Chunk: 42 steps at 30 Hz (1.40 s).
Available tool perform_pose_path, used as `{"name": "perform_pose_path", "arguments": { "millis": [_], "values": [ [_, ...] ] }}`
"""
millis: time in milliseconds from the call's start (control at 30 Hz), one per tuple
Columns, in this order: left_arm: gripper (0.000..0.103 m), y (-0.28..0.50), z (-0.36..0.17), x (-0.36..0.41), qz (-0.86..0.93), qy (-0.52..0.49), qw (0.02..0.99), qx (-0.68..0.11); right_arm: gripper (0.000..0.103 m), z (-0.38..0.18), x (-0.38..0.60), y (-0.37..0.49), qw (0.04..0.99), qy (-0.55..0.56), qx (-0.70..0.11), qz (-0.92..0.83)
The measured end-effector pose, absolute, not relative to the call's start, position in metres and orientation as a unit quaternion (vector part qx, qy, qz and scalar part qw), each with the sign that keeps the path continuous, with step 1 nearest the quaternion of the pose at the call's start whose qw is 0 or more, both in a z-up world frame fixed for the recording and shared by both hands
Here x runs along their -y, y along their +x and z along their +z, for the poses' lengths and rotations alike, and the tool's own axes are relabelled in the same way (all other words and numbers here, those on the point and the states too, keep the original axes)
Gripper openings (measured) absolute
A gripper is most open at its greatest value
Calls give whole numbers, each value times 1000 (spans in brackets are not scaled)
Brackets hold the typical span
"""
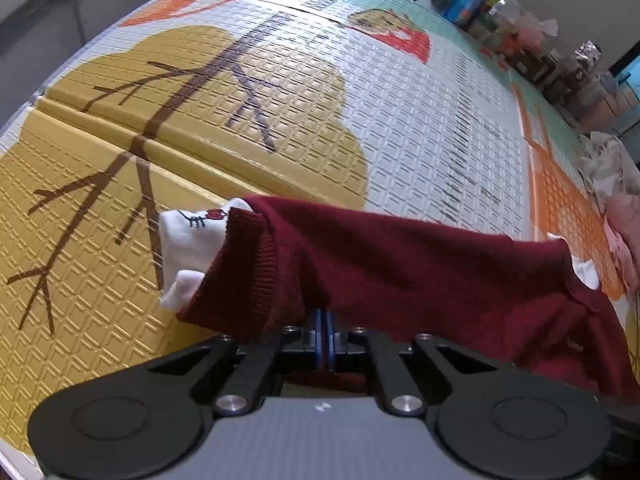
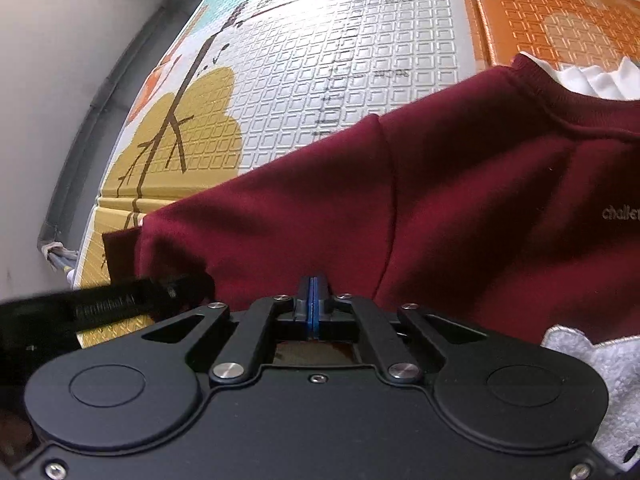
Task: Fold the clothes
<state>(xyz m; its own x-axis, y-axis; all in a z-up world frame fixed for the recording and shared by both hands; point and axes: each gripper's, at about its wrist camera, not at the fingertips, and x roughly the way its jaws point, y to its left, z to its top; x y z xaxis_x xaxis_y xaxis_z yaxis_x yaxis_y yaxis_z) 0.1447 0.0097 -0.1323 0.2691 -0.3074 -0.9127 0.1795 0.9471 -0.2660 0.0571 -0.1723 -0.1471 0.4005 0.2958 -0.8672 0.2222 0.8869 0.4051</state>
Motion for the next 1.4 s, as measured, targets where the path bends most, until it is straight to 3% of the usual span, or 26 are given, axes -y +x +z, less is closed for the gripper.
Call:
{"name": "perform_pose_path", "arguments": {
  "millis": [1000, 1100, 1233, 1400],
  "values": [
    [4, 147, -130, -7, -119, -47, 797, -590, 0, -148, 290, -5, 783, 352, -508, -70],
    [5, 146, -127, -2, -110, -37, 799, -590, 0, -147, 304, -12, 782, 362, -501, -83],
    [15, 138, -114, 8, -122, -32, 809, -574, 0, -145, 321, -22, 780, 373, -493, -98],
    [17, 124, -95, 27, -167, -34, 813, -557, 2, -136, 333, -34, 785, 372, -484, -103]
  ]
}}
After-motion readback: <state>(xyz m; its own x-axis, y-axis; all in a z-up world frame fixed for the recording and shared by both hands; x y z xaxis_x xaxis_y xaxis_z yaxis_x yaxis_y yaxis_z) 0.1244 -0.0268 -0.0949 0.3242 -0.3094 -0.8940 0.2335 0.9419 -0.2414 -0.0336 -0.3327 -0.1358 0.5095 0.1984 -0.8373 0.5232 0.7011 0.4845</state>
